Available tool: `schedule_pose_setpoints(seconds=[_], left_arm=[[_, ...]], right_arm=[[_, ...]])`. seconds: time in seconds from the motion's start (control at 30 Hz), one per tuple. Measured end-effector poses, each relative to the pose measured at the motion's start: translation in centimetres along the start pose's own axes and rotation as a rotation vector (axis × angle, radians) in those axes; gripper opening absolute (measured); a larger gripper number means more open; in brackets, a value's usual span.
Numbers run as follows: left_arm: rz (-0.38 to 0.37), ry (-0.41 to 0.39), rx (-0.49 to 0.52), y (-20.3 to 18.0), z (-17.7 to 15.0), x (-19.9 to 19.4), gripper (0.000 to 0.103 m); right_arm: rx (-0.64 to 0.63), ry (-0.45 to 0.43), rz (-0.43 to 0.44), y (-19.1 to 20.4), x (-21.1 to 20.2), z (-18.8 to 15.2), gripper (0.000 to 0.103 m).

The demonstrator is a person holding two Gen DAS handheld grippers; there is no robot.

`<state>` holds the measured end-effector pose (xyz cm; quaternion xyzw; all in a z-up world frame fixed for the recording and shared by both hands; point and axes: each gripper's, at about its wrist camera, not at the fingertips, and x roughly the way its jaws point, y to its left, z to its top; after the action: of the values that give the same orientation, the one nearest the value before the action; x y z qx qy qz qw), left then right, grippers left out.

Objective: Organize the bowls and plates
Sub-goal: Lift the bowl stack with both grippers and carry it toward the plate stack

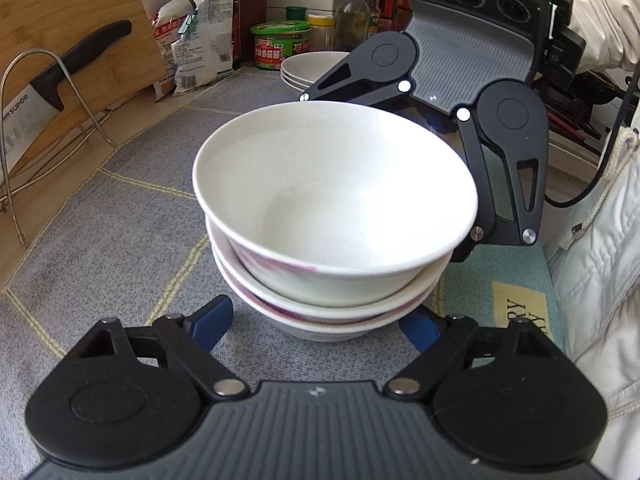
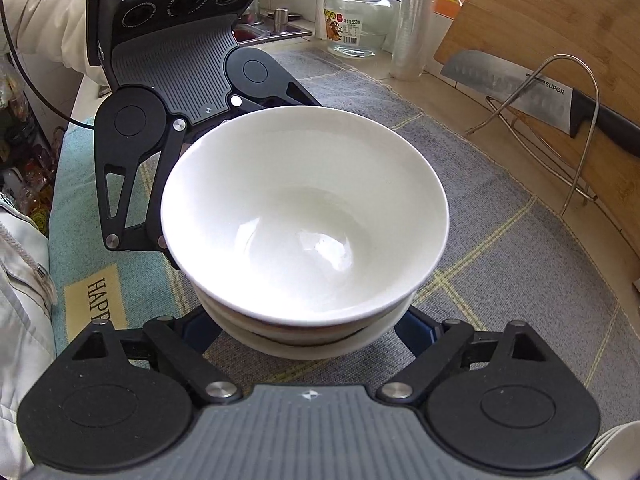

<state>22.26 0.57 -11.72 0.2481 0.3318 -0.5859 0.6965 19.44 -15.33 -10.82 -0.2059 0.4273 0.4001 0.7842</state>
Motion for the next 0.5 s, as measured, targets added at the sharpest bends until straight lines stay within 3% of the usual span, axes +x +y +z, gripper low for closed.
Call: schedule_pose_setpoints(seconds=[0.37, 0.5], left_arm=[[-0.048, 0.017, 0.026, 0.69, 0.38, 0.53, 0.088], [-0.073, 0.023, 0.031, 0.64, 0.48, 0.43, 0.080]], right_arm=[[-0.001, 0.014, 0.024, -0.22, -0.08, 0.13, 0.089], [0.000, 0.019, 0.024, -0.17, -0.12, 0.18, 0.089]])
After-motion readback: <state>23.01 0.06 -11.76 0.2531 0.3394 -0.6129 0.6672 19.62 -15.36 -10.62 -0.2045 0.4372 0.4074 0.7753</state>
